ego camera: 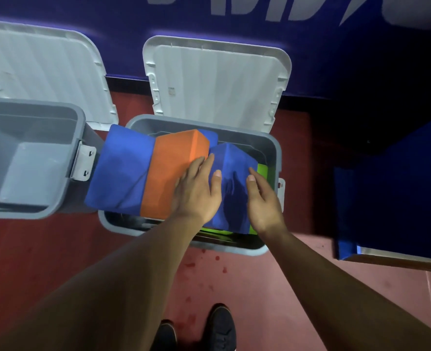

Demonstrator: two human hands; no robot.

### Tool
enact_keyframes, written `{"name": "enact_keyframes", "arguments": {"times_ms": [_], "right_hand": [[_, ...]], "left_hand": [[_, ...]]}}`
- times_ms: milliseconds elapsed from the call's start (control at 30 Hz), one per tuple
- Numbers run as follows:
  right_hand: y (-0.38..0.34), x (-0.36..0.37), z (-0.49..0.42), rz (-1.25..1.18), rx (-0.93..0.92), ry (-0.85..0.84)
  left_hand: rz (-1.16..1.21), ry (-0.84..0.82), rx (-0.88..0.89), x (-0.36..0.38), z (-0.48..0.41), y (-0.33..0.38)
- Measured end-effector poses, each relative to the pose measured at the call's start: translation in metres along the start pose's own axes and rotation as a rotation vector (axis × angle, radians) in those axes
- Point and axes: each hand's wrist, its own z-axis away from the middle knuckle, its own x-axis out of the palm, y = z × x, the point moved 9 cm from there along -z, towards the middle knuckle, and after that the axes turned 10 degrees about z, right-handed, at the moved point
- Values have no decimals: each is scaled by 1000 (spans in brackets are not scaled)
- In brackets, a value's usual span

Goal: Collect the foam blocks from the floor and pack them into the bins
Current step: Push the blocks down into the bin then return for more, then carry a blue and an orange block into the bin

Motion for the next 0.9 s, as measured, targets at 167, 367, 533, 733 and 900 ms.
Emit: {"name": "enact_keyframes", "arguments": {"times_ms": [167,367,533,733,900], "right_hand": [[-36,22,4,157,-117,-34],[-105,79,40,386,-396,-29],[-142,174,101,465,-551,-157],[-164,302,228,548,-703,-299],[-152,435,380,661,-847,-442]], "left_hand": [[-220,38,72,-36,8,-6],[-129,144,3,-102,36,-51],[-22,388,-29,-179,103,-130],[60,621,-123,-271,241,-257],[106,746,-286,-330,408,-397]]}}
